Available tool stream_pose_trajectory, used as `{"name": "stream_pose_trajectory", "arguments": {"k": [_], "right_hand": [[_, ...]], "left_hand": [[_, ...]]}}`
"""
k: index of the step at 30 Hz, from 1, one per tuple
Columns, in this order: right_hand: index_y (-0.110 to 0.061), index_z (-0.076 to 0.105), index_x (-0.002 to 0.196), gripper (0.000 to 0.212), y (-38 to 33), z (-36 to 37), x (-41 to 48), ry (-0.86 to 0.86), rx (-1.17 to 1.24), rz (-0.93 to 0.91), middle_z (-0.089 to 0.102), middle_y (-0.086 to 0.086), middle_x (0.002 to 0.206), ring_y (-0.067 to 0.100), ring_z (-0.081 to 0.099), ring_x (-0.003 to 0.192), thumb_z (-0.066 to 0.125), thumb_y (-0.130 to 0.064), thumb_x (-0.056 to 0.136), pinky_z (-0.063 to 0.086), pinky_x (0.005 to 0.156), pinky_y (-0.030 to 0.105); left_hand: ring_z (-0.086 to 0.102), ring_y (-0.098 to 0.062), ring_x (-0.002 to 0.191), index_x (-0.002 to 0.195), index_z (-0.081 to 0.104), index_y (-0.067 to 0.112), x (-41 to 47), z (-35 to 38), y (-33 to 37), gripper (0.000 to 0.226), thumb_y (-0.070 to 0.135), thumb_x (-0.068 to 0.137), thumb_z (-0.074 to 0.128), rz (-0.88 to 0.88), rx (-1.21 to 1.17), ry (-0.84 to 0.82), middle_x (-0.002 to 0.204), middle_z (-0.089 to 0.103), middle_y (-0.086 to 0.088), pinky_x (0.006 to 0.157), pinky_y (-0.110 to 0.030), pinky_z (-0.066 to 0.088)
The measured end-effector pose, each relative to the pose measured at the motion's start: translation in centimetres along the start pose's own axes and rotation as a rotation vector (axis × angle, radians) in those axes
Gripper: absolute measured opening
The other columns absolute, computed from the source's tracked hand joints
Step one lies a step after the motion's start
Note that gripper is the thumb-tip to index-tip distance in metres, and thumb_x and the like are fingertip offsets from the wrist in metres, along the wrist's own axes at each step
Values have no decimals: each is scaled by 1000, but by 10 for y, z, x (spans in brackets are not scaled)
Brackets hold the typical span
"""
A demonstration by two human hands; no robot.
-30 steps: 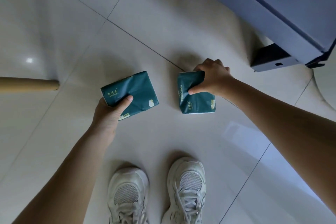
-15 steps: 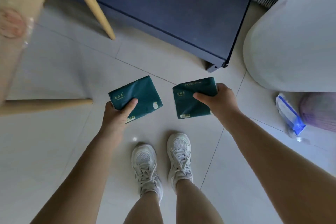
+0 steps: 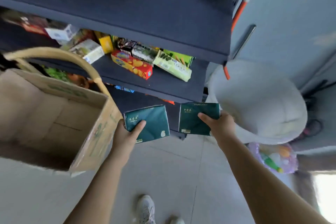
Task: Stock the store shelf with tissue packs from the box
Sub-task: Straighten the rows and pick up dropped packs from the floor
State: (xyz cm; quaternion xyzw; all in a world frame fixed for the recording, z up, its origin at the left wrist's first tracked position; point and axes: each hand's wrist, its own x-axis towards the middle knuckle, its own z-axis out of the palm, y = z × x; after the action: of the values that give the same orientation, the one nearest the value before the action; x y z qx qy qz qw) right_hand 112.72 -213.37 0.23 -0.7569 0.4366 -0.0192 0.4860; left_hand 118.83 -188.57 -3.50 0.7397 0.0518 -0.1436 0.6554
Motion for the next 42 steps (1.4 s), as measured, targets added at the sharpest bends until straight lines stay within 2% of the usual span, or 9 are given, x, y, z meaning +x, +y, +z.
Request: {"name": "stream_pose_trajectory", "arguments": {"k": [6,12,15,18,22,26,31,36,42], "right_hand": [[-15,58,89,31,-107,-81,-42,13,176,-211,66,1,84,22,65,82,80,-30,72,56,78,46],[-21,54,75,24,-206,-144,-82,42,226,-494,62,-6,76,14,61,72,76,-29,77,53,67,32],[-18,58,80,23,-257,-170,-99,68,254,-604,64,-3,80,13,62,72,77,-31,76,53,64,30],[-10,63,96,37,-302,-187,-104,119,276,-683,68,3,89,19,65,79,78,-35,73,55,65,32],[-9,61,100,47,-365,-190,-97,195,262,-750,68,3,90,23,66,79,78,-41,70,56,76,43],[-9,57,97,42,-418,-166,-68,246,286,-765,63,1,88,19,61,77,78,-37,74,54,71,35],[-9,54,99,40,-466,-115,-19,260,337,-668,62,4,92,22,60,77,77,-32,76,53,70,36],[-13,56,91,30,-505,-78,34,395,414,-604,65,5,91,25,63,82,73,-35,79,54,75,39],[-15,56,92,20,-533,-53,68,462,438,-691,62,2,90,29,61,90,64,-33,87,50,80,40]], "left_hand": [[65,-13,86,94,60,24,-27,-1,140,13,20,85,69,197,-69,51,91,68,6,60,-17,51],[64,-9,91,108,57,13,-39,-6,265,32,29,83,69,357,-63,70,98,67,7,68,-20,47],[60,-4,87,103,54,18,-45,-10,326,23,27,86,67,441,-93,85,95,62,9,63,-15,46],[63,-12,96,101,56,21,-38,-24,374,23,29,83,69,484,-138,72,103,65,4,81,-29,53],[64,-17,102,111,58,16,-9,-41,424,32,27,83,70,529,-205,28,111,67,0,92,-39,51],[64,-14,103,107,59,21,39,-58,465,21,24,87,66,559,-273,-49,108,68,4,84,-33,52],[63,-14,103,109,58,20,106,-76,510,29,30,84,69,582,-207,-60,110,67,4,93,-36,49],[60,1,89,98,56,29,156,-84,539,17,29,85,67,681,-135,-70,99,65,13,68,-16,42],[60,14,70,92,55,31,188,-89,547,14,26,86,66,722,-127,-113,91,65,17,55,-4,42]]}}
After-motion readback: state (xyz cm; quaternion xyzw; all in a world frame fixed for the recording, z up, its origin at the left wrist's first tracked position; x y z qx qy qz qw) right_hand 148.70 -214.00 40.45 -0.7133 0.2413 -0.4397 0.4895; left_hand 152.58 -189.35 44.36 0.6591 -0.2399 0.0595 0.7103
